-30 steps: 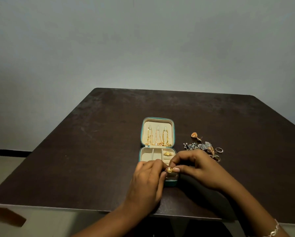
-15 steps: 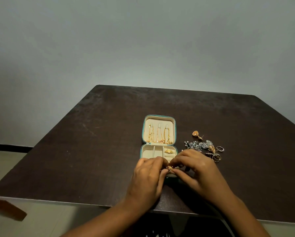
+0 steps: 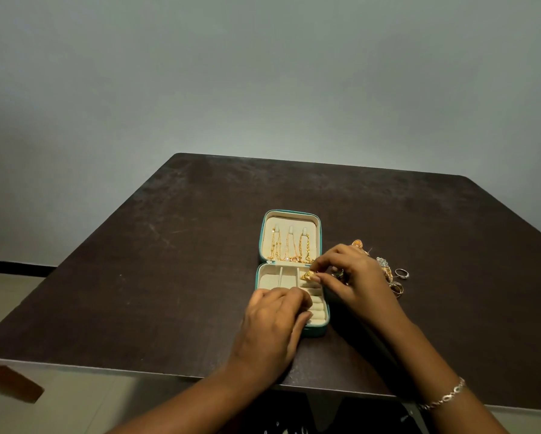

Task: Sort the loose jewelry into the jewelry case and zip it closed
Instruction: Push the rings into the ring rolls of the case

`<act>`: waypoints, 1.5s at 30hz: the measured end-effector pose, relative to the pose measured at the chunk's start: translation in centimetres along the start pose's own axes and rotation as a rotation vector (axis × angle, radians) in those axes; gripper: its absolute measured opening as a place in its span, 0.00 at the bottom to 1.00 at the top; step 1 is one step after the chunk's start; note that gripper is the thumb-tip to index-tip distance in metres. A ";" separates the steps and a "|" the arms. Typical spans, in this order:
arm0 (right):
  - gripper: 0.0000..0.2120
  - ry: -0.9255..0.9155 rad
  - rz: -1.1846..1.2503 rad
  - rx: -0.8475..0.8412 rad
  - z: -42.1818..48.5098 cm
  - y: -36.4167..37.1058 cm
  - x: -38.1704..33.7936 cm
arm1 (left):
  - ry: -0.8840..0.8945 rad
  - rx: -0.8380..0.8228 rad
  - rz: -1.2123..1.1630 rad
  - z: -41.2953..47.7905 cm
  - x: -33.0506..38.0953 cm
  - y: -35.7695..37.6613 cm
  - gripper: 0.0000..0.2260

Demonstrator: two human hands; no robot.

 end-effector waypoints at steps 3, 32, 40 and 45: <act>0.04 -0.009 -0.039 -0.029 -0.1 0.5 0.2 | 0.005 0.003 -0.008 0.1 0.1 -0.1 0.03; 0.16 -0.099 -0.132 -0.009 -1.1 1.2 0.3 | -0.013 -0.006 -0.014 0.1 0.1 -0.2 0.03; 0.15 0.245 0.156 0.287 -2.1 -3.3 4.3 | 0.005 -0.001 -0.022 0.2 0.2 -0.4 0.03; 0.22 0.408 -0.020 0.277 -4.0 -4.8 8.4 | 0.013 0.001 -0.016 0.2 0.2 -0.3 0.02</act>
Point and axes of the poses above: each hand's wrist, its own z-axis towards the middle knuckle, its own y-axis out of the palm, x = y × z, the point moved 5 cm from there along z, towards the middle knuckle, and after that the axes turned 12 degrees about -z, right-handed, at the moved point
